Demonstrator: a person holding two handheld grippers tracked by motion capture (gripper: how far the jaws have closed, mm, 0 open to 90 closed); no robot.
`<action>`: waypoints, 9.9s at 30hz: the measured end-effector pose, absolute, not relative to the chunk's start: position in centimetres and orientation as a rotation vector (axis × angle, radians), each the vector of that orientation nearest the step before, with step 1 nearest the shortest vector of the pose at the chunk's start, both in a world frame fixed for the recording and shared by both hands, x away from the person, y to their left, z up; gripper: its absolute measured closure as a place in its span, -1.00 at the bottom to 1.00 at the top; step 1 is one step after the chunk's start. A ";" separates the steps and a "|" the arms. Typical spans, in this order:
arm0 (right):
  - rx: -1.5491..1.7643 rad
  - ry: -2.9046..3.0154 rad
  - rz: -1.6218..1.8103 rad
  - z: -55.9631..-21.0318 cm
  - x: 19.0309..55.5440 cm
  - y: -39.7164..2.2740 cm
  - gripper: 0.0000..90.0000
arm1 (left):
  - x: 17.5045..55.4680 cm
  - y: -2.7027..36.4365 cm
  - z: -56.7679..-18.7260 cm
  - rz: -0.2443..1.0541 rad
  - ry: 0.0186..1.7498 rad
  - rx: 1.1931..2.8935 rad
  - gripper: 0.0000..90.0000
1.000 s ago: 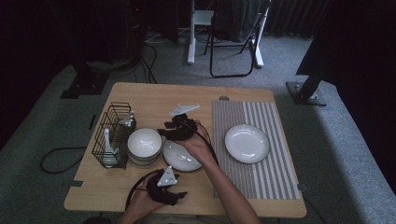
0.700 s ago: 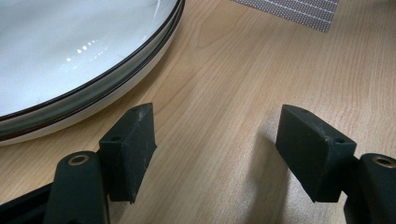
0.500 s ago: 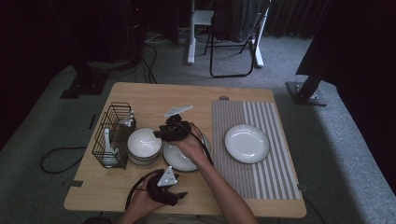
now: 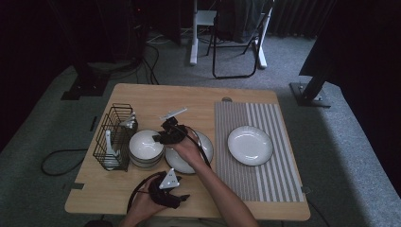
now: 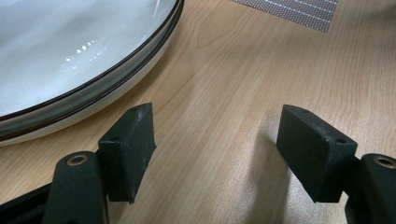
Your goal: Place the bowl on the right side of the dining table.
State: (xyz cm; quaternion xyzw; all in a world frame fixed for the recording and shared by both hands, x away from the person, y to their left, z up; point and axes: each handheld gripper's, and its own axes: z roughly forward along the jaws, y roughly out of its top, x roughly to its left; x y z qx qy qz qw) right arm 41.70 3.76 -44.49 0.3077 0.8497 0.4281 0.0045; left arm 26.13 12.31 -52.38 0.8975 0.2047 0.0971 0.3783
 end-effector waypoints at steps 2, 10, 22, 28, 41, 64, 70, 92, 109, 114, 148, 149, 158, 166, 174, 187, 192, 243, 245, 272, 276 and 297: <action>0.967 2.669 1.336 -44.6 41.7 4.0 0.62 | 26.1 12.3 -52.4 0.250 0.522 2.294 -0.36; 0.976 2.671 1.293 -44.9 41.7 4.2 0.74 | 26.1 12.3 -52.4 0.248 0.524 2.294 -0.36; 0.964 2.629 1.238 -44.8 41.2 4.7 0.83 | 26.1 12.3 -52.4 0.247 0.524 2.293 -0.36; 0.949 2.582 1.256 -44.4 40.8 4.6 0.83 | 26.1 12.3 -52.4 0.249 0.523 2.295 -0.36; 0.966 2.542 1.304 -44.2 40.6 4.3 0.82 | 26.1 12.3 -52.4 0.249 0.522 2.294 -0.36; 1.135 2.505 1.518 -43.6 41.5 1.7 0.81 | 26.1 12.3 -52.4 0.248 0.523 2.293 -0.36; 1.135 2.488 1.531 -43.3 41.4 0.8 0.81 | 26.1 12.3 -52.4 0.247 0.526 2.289 -0.36; 1.220 2.387 1.565 -43.0 41.6 -3.5 0.81 | 26.1 12.3 -52.4 0.249 0.525 2.293 -0.36; 1.280 2.339 1.570 -43.3 42.0 -5.6 0.81 | 26.1 12.3 -52.4 0.242 0.531 2.287 -0.37; 1.297 2.319 1.565 -43.5 42.0 -6.2 0.81 | 26.1 12.3 -52.4 0.242 0.531 2.287 -0.37; 1.423 2.244 1.595 -45.0 42.4 -10.2 0.80 | 26.1 12.3 -52.4 0.244 0.525 2.294 -0.37; 1.428 2.242 1.596 -45.0 42.4 -10.3 0.80 | 26.1 12.3 -52.4 0.244 0.525 2.294 -0.37; 1.467 2.208 1.602 -45.4 42.5 -11.7 0.80 | 26.1 12.3 -52.4 0.244 0.524 2.295 -0.37; 1.490 2.194 1.587 -45.7 42.5 -12.7 0.80 | 26.1 12.3 -52.4 0.243 0.525 2.293 -0.37; 1.518 2.170 1.579 -45.9 42.4 -13.8 0.80 | 26.1 12.3 -52.4 0.243 0.524 2.295 -0.37; 1.566 2.125 1.543 -46.3 42.3 -16.0 0.80 | 26.1 12.3 -52.4 0.243 0.525 2.293 -0.37; 1.583 2.111 1.535 -46.6 42.2 -16.7 0.80 | 26.1 12.3 -52.4 0.243 0.525 2.293 -0.37; 1.802 1.860 1.309 -48.8 39.3 -29.9 0.80 | 26.1 12.3 -52.4 0.243 0.524 2.294 -0.37; 1.796 1.855 1.281 -48.7 39.2 -30.2 0.79 | 26.1 12.3 -52.4 0.243 0.524 2.294 -0.37; 1.814 1.835 1.168 -49.0 38.8 -31.4 0.79 | 26.1 12.3 -52.4 0.243 0.524 2.294 -0.37; 1.826 1.832 1.167 -49.2 39.0 -31.4 0.78 | 26.1 12.3 -52.4 0.243 0.525 2.293 -0.37; 1.816 1.844 1.165 -49.2 38.7 -30.9 0.78 | 26.2 12.3 -52.4 0.243 0.524 2.294 -0.37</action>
